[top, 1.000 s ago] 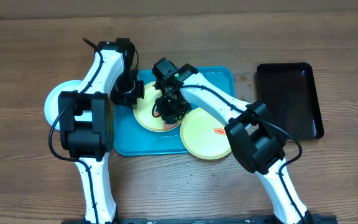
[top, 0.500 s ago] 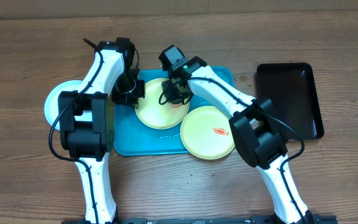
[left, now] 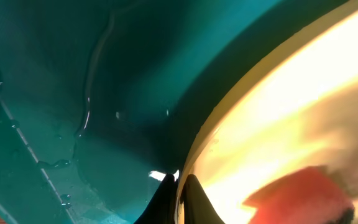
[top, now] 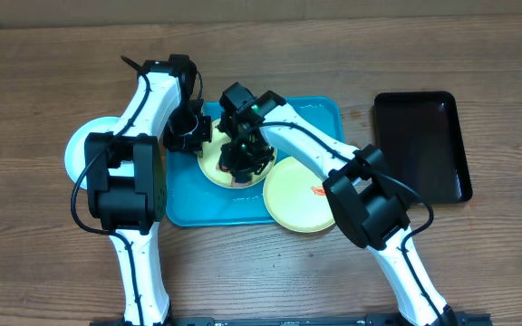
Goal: Clean dirty plates on tray and stack at the side
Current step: 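Scrub the upper yellow plate with the sponge while the left gripper holds it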
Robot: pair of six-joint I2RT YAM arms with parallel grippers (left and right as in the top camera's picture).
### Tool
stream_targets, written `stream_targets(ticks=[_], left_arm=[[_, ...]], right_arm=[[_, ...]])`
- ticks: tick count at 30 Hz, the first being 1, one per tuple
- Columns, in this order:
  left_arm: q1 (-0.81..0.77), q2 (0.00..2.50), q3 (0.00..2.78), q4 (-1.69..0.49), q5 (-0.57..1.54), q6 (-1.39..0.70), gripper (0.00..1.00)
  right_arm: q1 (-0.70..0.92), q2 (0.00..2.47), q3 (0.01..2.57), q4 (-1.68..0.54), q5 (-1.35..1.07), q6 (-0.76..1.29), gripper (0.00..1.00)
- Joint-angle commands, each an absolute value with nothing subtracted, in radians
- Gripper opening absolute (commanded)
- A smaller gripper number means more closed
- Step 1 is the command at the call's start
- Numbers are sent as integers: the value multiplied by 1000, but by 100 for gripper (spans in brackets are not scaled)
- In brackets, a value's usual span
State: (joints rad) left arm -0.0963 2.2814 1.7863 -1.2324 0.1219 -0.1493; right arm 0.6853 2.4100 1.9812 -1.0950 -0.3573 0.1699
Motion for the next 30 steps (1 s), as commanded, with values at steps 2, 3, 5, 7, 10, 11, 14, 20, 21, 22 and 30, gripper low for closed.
stream_targets(ticks=[2, 3, 5, 7, 10, 11, 14, 20, 21, 22, 30], left_arm=[[-105, 2291, 1769, -1205, 131, -148, 4], [-105, 2291, 1769, -1205, 131, -144, 4], [-105, 2291, 1769, -1205, 131, -141, 4], [-105, 2291, 1769, -1205, 131, -141, 4], [-105, 2291, 1769, -1204, 131, -141, 4], [-105, 2291, 1769, -1204, 131, -141, 4], [-105, 2291, 1769, -1204, 131, -141, 4], [-105, 2291, 1769, -1201, 131, -141, 4], [-105, 2291, 1769, -1199, 131, -141, 4], [-105, 2291, 1769, -1196, 131, -141, 4], [-105, 2278, 1793, -1208, 124, -133, 4]], right_arm=[[617, 2456, 1987, -1141, -187, 144, 4], [602, 2456, 1987, -1140, -170, 145, 4], [573, 2456, 1987, -1131, -140, 149, 4], [546, 2456, 1987, -1118, -119, 154, 4], [509, 2456, 1987, -1058, -105, 193, 4], [507, 2456, 1987, -1040, -105, 207, 4], [511, 2456, 1985, -973, -140, 221, 4], [576, 2456, 1985, -876, -328, 220, 4], [588, 2456, 1985, -870, -346, 220, 4], [603, 2456, 1985, -866, -364, 220, 4], [624, 2439, 1992, -907, -447, 220, 4]])
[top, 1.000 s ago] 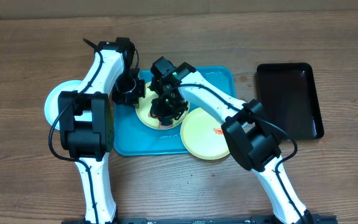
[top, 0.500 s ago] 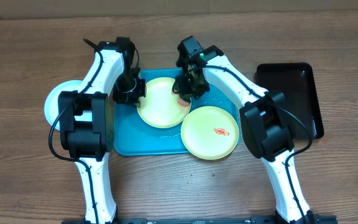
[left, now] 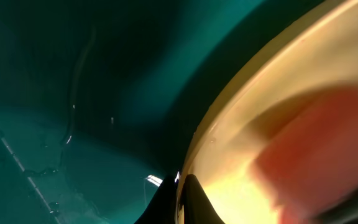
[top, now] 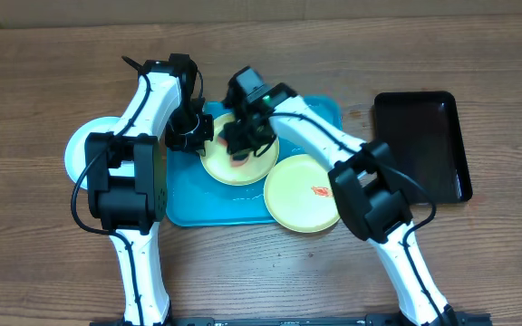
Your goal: Clean dirty plates on tray and stack at the side
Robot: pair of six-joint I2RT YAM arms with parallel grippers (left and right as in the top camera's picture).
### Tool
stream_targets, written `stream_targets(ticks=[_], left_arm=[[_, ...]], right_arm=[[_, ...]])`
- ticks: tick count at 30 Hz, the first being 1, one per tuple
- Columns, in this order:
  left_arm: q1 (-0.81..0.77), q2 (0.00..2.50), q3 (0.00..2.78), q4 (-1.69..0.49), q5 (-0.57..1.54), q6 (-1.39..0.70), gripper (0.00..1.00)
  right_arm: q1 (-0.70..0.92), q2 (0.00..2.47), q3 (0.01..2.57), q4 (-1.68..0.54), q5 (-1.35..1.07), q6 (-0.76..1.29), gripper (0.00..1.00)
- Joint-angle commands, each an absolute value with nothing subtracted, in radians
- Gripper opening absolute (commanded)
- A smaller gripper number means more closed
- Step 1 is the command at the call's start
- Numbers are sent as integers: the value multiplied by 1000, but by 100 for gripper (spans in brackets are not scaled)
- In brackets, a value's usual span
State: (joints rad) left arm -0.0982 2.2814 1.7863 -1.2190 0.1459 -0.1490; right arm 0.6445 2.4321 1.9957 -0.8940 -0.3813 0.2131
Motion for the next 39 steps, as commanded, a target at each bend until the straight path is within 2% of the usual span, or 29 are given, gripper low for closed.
stream_targets(ticks=[1, 15, 22, 27, 32, 36, 39], left_arm=[[-105, 2267, 1795, -1208, 123, -128, 4], [-109, 1931, 1797, -1210, -55, -127, 4], [-163, 1808, 1797, -1277, -293, -157, 4], [-256, 1782, 1796, -1355, -566, -303, 4], [-379, 1783, 1787, -1437, -859, -564, 4], [-467, 1785, 1787, -1483, -980, -731, 4], [-503, 1785, 1787, -1491, -1025, -767, 4]], right_arm=[[612, 2425, 1992, -910, -452, 221, 4], [354, 2043, 2005, -1008, -458, 212, 4], [245, 1976, 2005, -1078, -427, 212, 4], [206, 1977, 2004, -1129, -411, 208, 4], [201, 1977, 2004, -1144, -382, 208, 4], [201, 1977, 2004, -1151, -382, 208, 4], [201, 1977, 2004, -1152, -375, 208, 4]])
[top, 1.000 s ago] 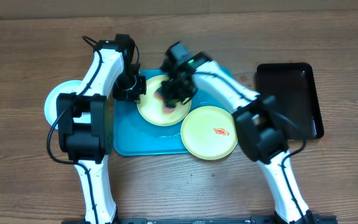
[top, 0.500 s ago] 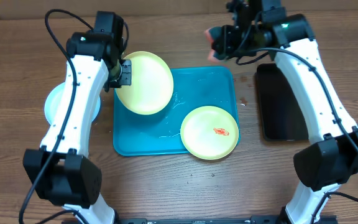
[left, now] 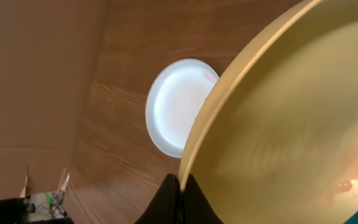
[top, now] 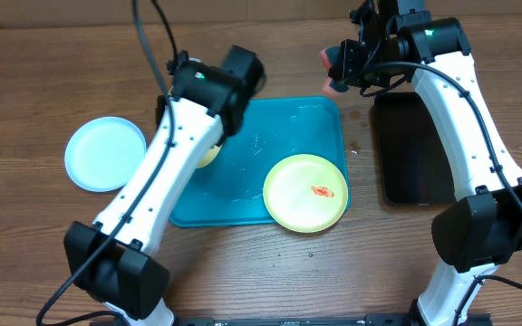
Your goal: Clean dirty plates on tray and stack at the side
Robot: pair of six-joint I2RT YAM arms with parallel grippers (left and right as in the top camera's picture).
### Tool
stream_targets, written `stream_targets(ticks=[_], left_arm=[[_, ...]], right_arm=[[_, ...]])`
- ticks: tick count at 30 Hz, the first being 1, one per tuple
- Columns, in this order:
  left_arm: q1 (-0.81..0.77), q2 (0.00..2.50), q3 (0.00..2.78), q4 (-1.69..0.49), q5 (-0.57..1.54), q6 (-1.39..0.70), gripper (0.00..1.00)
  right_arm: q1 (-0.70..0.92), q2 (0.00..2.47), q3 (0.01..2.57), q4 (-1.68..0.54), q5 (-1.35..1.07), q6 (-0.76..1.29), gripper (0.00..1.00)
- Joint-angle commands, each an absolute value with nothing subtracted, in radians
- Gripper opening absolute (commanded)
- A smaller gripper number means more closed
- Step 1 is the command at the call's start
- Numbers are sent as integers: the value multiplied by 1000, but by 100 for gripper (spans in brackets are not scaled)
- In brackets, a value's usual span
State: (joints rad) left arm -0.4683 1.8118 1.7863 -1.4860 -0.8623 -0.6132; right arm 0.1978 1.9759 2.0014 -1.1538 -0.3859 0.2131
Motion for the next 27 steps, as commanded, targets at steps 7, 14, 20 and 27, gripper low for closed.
stream_targets(ticks=[7, 14, 20, 27], left_arm=[[-572, 1785, 1787, -1486, -1241, -764, 4], [-597, 1785, 1787, -1489, -1261, -764, 4], [-597, 1785, 1787, -1493, -1261, -764, 4], [-597, 1785, 1787, -1492, -1248, -764, 4]], right_arm=[[201, 1977, 2004, -1158, -375, 208, 4], [201, 1977, 2004, -1158, -375, 208, 4], [201, 1977, 2004, -1159, -375, 208, 4], [201, 1977, 2004, -1159, -375, 208, 4]])
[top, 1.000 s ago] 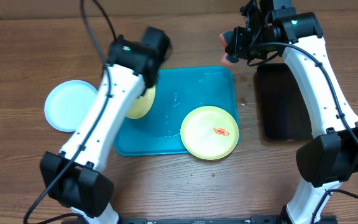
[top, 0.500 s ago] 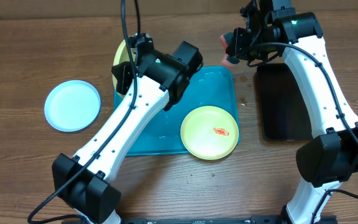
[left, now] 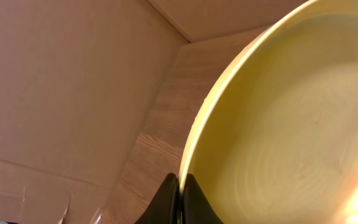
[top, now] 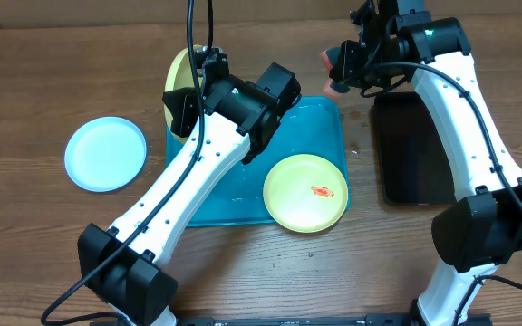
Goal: Clean dirty plates on tray and stack at the side
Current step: 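Lift the yellow plate with the left gripper and stack it on the white plate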
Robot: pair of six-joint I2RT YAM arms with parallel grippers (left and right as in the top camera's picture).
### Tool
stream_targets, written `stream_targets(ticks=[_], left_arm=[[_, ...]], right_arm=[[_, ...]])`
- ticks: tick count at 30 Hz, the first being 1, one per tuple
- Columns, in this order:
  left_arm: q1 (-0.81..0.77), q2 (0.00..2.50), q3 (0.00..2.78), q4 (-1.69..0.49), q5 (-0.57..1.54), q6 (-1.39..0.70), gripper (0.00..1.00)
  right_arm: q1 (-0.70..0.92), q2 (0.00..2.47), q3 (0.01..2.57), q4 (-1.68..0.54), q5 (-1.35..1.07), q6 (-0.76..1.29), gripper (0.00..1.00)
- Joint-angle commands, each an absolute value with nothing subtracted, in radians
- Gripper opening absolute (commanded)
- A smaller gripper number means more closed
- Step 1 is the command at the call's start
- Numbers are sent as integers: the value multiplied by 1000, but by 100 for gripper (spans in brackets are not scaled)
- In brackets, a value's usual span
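My left gripper [top: 189, 105] [left: 181, 186] is shut on the rim of a yellow plate [top: 178, 76] [left: 278, 124], held up on edge above the back left corner of the teal tray [top: 308, 132]. A second yellow plate [top: 304, 192] with a red smear [top: 323, 191] lies at the tray's front right corner, partly over its edge. A light blue plate [top: 106, 153] rests on the table at the left. My right gripper [top: 338, 69] is raised behind the tray's back right corner, shut on a pink sponge [top: 329, 62].
A black tray [top: 421, 145] lies at the right, under the right arm. Cardboard wall [left: 55, 87] runs along the table's back edge, close behind the lifted plate. Water drops show on the teal tray.
My left gripper has carried the yellow plate from the tray's left edge to its back left corner, higher and more on edge. The right arm with the sponge has not moved.
First my left gripper held the plate's rim on the tray while my right gripper pressed the sponge on it. Then the sponge was further back on the plate. Later the right arm was raised at the back and the plate lifted, now near the back wall.
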State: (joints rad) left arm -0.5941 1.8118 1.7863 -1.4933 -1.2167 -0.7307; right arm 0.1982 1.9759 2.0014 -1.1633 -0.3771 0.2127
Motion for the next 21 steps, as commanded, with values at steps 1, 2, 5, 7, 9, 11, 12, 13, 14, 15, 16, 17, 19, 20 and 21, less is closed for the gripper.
stream_targets(ticks=[1, 2, 5, 7, 9, 11, 12, 13, 14, 15, 16, 17, 19, 20, 21], left_arm=[[-597, 1785, 1787, -1492, -1238, -764, 4], [-596, 1785, 1787, -1492, -1206, -767, 4], [-563, 1785, 1787, -1468, -1007, -763, 4], [-523, 1785, 1787, -1446, -853, -729, 5], [-467, 1785, 1787, -1414, -690, -634, 4], [-405, 1785, 1787, -1386, -559, -546, 5], [-374, 1785, 1787, -1376, -503, -507, 4], [-335, 1785, 1787, -1367, -439, -471, 5], [-295, 1785, 1787, -1361, -377, -438, 4], [-249, 1785, 1787, -1356, -313, -405, 4], [-204, 1785, 1787, -1353, -255, -378, 5], [-159, 1785, 1787, -1349, -200, -352, 4], [-65, 1785, 1787, -1345, -102, -305, 4], [-25, 1785, 1787, -1342, -66, -287, 4], [19, 1785, 1787, -1338, -22, -265, 4]], right_arm=[[201, 1977, 2004, -1159, -375, 208, 4], [201, 1977, 2004, -1159, -375, 208, 4], [201, 1977, 2004, -1163, -375, 208, 4], [201, 1977, 2004, -1163, -375, 208, 4], [202, 1977, 2004, -1162, -375, 208, 4], [202, 1977, 2004, -1163, -375, 208, 4], [202, 1977, 2004, -1165, -375, 208, 4], [202, 1977, 2004, -1166, -375, 208, 4], [202, 1977, 2004, -1169, -375, 208, 4], [202, 1977, 2004, -1172, -375, 208, 4], [202, 1977, 2004, -1174, -375, 208, 4], [202, 1977, 2004, -1175, -375, 208, 4], [202, 1977, 2004, -1173, -375, 208, 4], [202, 1977, 2004, -1173, -375, 209, 4], [202, 1977, 2004, -1173, -375, 209, 4]])
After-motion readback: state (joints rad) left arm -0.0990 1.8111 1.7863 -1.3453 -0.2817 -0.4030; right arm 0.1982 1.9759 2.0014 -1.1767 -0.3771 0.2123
